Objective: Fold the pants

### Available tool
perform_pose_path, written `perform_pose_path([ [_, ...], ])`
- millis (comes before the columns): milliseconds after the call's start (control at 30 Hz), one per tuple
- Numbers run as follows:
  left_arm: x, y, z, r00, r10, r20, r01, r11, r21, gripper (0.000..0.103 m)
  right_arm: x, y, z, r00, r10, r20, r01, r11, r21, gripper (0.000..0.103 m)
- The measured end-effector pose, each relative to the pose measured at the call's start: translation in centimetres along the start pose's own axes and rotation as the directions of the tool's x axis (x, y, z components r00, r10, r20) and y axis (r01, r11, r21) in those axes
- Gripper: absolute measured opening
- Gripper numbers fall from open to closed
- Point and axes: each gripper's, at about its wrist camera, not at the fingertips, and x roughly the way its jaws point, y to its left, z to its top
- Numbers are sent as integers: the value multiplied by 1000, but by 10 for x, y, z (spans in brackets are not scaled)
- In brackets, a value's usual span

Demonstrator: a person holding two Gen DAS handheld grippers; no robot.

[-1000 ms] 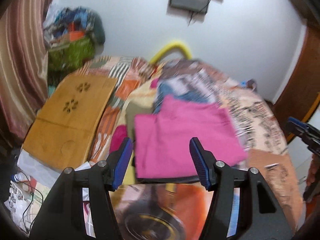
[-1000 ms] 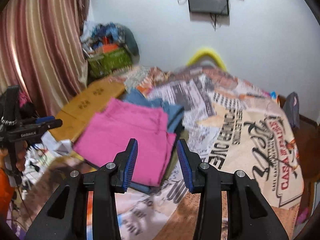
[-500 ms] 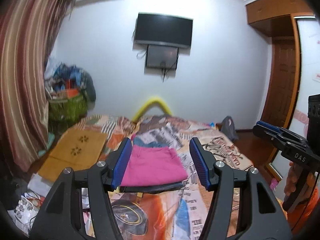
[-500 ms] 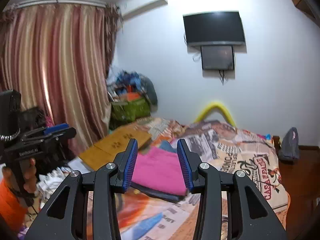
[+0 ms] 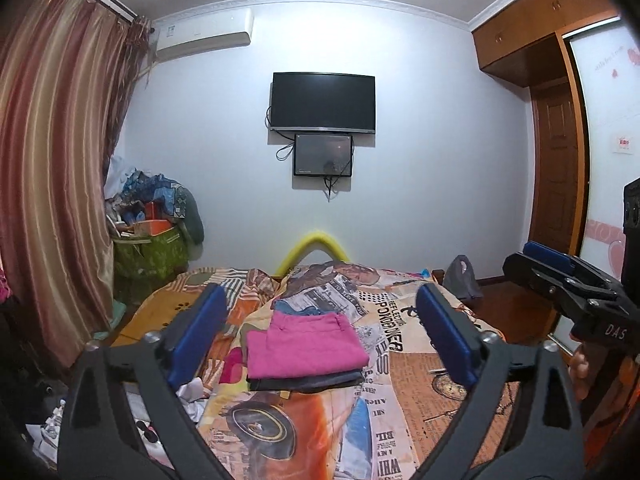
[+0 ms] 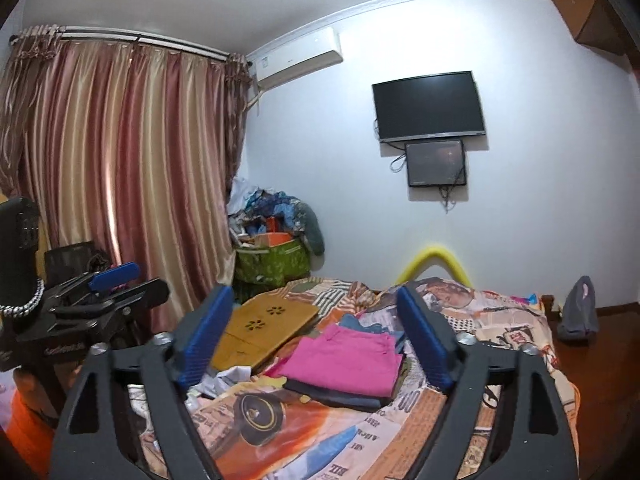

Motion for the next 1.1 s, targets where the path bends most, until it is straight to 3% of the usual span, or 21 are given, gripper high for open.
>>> perform_pose_path([
  [200,-8,-3,-7,1000,-7,0,7,1000,1,102,-6,-1,-3,999,-41,16,41,999,14,103],
  [1100,11,3,-23,999,-4,-51,3,1000,-18,102,-10,5,-15,997,-68,-42,67,998,-6,103],
])
